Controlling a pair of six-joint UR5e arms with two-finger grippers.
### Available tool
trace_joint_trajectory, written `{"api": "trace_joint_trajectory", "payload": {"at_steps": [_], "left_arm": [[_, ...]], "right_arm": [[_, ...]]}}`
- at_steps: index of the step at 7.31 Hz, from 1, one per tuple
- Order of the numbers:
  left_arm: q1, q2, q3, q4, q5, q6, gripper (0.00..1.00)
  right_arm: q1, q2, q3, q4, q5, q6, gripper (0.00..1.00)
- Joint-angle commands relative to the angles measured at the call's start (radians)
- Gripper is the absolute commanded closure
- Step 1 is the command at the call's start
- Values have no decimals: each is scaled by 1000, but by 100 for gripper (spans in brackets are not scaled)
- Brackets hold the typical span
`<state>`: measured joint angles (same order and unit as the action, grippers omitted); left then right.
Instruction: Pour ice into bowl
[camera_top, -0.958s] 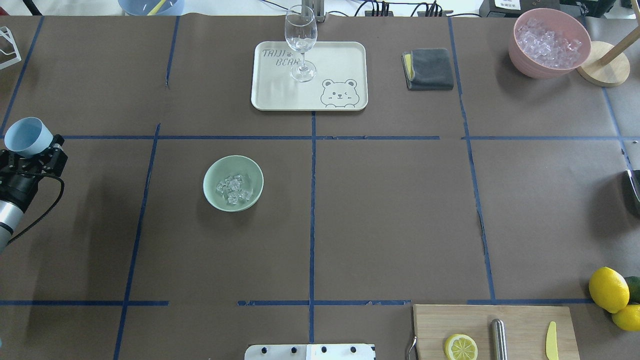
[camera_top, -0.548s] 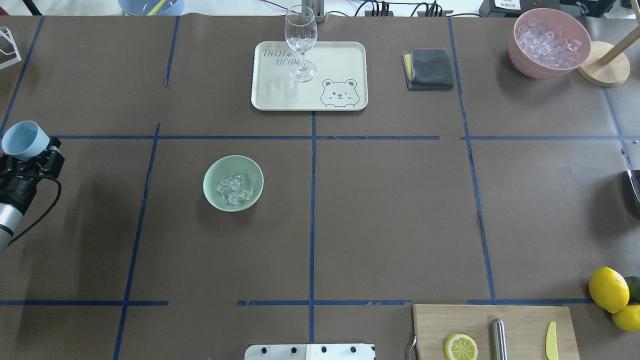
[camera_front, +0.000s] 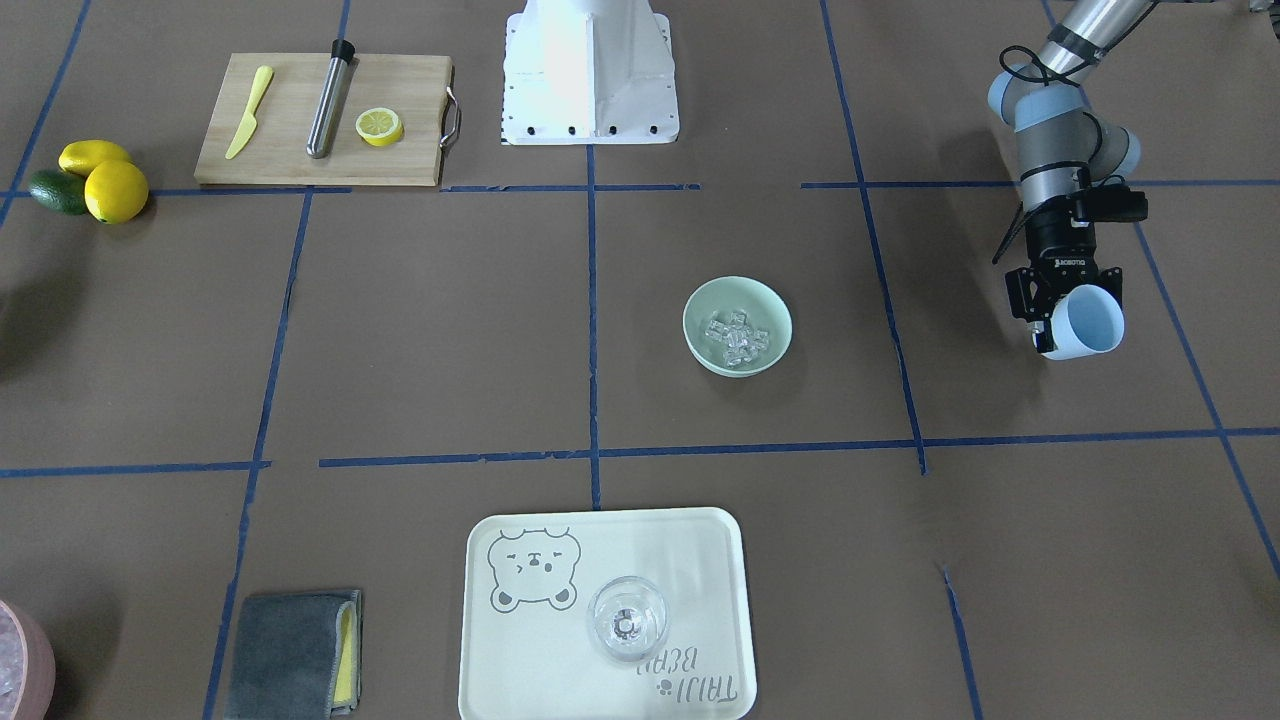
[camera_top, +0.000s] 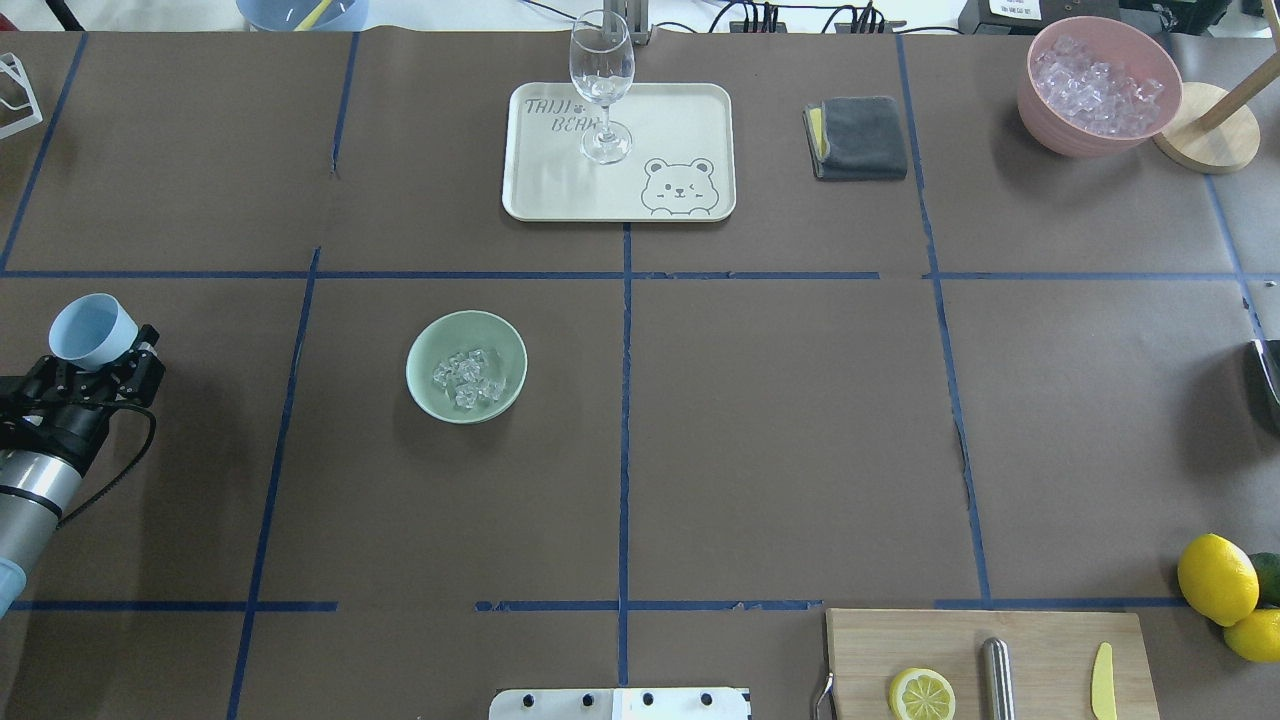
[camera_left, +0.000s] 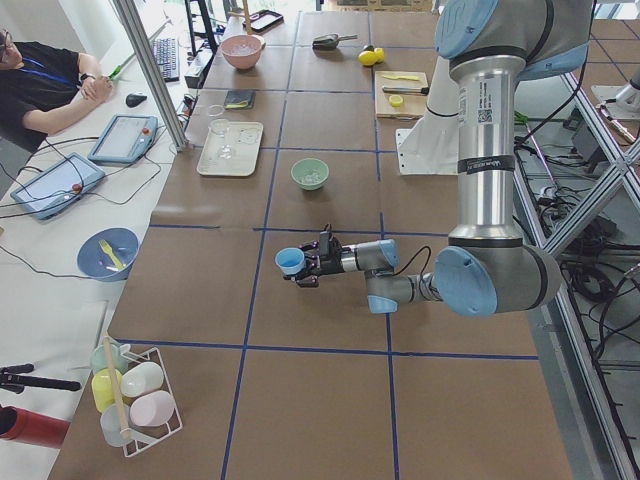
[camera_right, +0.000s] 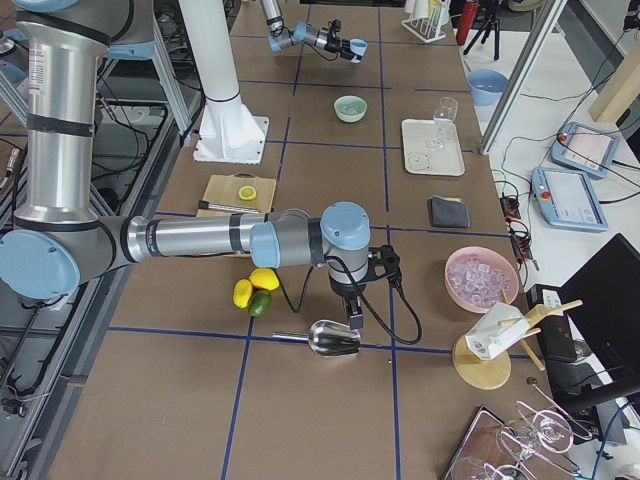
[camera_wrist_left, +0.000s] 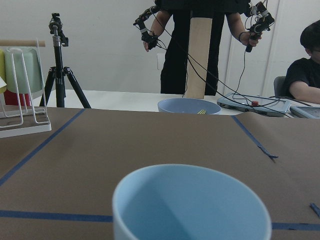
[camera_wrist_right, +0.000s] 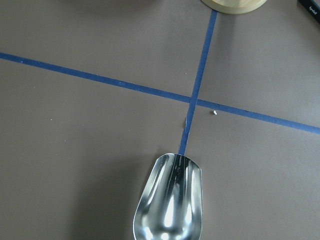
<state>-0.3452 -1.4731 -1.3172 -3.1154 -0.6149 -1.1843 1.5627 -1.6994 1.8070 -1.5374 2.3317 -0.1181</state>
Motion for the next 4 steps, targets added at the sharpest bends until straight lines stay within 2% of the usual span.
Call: {"api": "trace_joint_trajectory", "payload": {"at_steps": [1, 3, 4], "left_arm": [[20, -1, 9, 1, 4, -9, 37], [22, -1, 10, 3, 6, -9, 2], [23, -1, 9, 1, 4, -9, 1]], "right_arm": [[0, 0, 0, 0, 0, -2, 0], [0, 0, 0, -1, 0, 0, 0], [0, 0, 0, -1, 0, 0, 0]]}}
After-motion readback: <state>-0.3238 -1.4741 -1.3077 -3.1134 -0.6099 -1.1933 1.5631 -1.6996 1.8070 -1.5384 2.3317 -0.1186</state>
